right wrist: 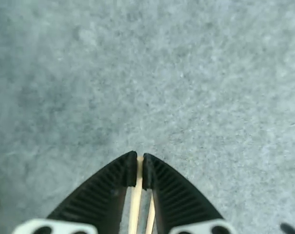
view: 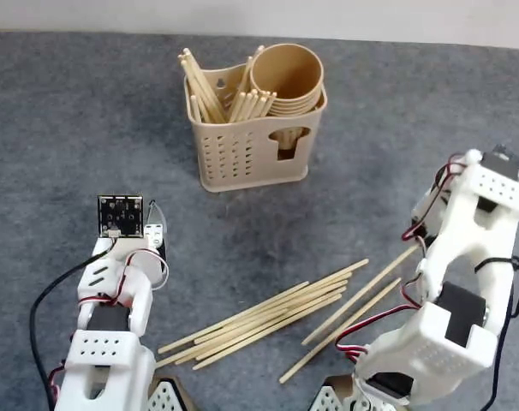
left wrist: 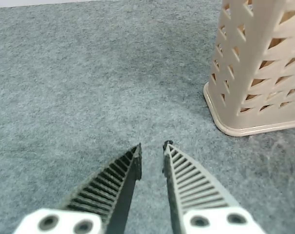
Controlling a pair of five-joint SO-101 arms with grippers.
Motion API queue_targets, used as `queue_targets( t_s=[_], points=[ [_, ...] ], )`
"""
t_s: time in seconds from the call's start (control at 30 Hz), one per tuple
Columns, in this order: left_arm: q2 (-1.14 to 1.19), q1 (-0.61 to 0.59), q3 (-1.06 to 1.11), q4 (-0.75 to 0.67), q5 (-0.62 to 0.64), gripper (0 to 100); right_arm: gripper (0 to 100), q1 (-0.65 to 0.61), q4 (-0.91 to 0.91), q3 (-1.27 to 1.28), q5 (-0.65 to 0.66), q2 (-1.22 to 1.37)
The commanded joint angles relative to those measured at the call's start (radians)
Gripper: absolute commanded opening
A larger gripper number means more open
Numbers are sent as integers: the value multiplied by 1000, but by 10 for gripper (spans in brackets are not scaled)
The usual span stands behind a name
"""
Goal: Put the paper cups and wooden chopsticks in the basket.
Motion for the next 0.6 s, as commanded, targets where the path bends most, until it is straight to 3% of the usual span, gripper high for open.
queue_targets(
  t_s=[0.0, 0.3, 0.57],
  points=[
    [-19, -8, -4, -3, 5, 94, 5, -4, 84, -134, -6, -5],
    [-19, -7, -4, -3, 5, 94, 5, -54, 300, -438, -3, -7],
    [-19, -10, -4, -3, 5, 94, 5, -209, 303, -579, -9, -194]
  ],
)
